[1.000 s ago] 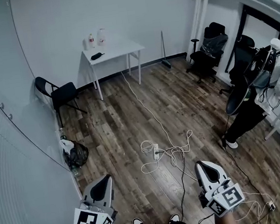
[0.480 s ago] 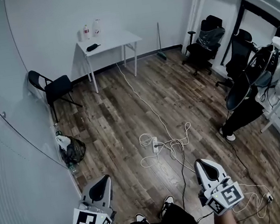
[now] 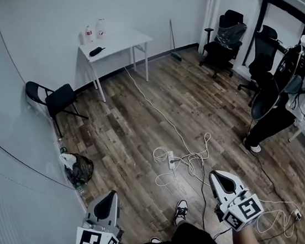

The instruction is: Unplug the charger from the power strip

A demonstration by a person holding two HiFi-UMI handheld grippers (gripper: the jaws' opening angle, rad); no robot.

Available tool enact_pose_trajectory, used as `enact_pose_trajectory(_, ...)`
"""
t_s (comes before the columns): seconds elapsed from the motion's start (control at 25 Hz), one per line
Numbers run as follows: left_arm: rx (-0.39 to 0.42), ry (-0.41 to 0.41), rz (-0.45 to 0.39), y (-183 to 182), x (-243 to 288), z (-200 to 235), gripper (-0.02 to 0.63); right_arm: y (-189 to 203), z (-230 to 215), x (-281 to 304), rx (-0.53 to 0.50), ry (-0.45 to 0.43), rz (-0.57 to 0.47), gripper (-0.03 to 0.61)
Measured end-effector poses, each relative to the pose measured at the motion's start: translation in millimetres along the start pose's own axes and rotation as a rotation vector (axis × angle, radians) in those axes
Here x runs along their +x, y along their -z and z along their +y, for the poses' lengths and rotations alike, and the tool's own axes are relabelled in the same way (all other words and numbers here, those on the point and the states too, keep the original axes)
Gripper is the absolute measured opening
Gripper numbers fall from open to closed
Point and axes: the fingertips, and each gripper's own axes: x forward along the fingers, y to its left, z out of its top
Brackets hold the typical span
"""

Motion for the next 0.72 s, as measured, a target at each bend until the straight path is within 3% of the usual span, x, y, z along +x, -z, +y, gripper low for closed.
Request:
enact_pose_trajectory(0.36,0.019,0.066,0.051,-12.5,162.1,-25.6,0.021,16.1,-139.5,67.0,0.071,-0.008,0.051,0.021)
enact_pose_trajectory(0.72,0.064,0.188,0.100,-14.4,308.2,-70.4,0.021,27.2,-264.2,110.8,0.150,-0.016,0.066,0.021)
